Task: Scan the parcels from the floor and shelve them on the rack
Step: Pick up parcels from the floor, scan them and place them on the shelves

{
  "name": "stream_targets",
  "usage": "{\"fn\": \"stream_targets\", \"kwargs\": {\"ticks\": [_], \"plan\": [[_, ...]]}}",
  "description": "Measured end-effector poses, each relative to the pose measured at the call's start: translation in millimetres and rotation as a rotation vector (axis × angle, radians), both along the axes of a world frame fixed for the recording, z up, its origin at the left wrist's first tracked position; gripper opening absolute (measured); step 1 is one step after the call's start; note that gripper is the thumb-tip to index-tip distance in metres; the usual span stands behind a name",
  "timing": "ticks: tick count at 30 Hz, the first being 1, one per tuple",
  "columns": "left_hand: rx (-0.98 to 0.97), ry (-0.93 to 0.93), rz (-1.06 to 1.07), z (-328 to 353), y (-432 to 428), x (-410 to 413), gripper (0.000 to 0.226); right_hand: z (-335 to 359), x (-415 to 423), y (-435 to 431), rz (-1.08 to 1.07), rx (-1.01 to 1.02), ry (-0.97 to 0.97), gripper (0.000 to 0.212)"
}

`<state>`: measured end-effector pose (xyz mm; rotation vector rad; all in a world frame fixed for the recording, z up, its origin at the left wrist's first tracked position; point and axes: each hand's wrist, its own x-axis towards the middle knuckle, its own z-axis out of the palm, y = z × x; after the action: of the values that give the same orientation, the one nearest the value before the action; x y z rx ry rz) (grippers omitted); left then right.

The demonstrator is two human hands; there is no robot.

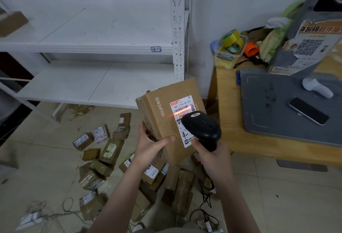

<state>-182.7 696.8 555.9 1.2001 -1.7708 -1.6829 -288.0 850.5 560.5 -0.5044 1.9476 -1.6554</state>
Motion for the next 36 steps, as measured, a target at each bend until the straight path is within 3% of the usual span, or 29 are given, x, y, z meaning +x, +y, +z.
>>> {"fn": "stream_targets", "kwargs": {"ticks": [6,13,22,24,28,36], "plan": [[0.076,0.041,0.1,-9.6,-1.8,0.1,0.102,-13.5,-18.6,10.3,-0.165,-0.027,-0.09,0.01],[0.176,0.047,0.194,-20.8,-2.1,7.6,0.131,-90.5,-97.3,21.7,-0.414,0.241,-0.149,0.027],[0.238,0.105,0.186,-29.8,1.1,11.4,0.088,-126.6,-167.7,19.0,-0.35,0.544,-0.101,0.013],[0.251,0.108,0.172,-30.6,1.5,12.4,0.096,-130.5,-176.8,14.7,-0.286,0.612,-0.077,0.012],[0.26,0.055,0.162,-27.4,1.1,11.6,0.134,-138.2,-193.4,3.3,-0.215,0.685,-0.045,0.021],[0.261,-0.001,0.179,-30.6,3.9,9.0,0.153,-150.9,-195.2,-1.9,-0.227,0.705,-0.018,0.038]]}}
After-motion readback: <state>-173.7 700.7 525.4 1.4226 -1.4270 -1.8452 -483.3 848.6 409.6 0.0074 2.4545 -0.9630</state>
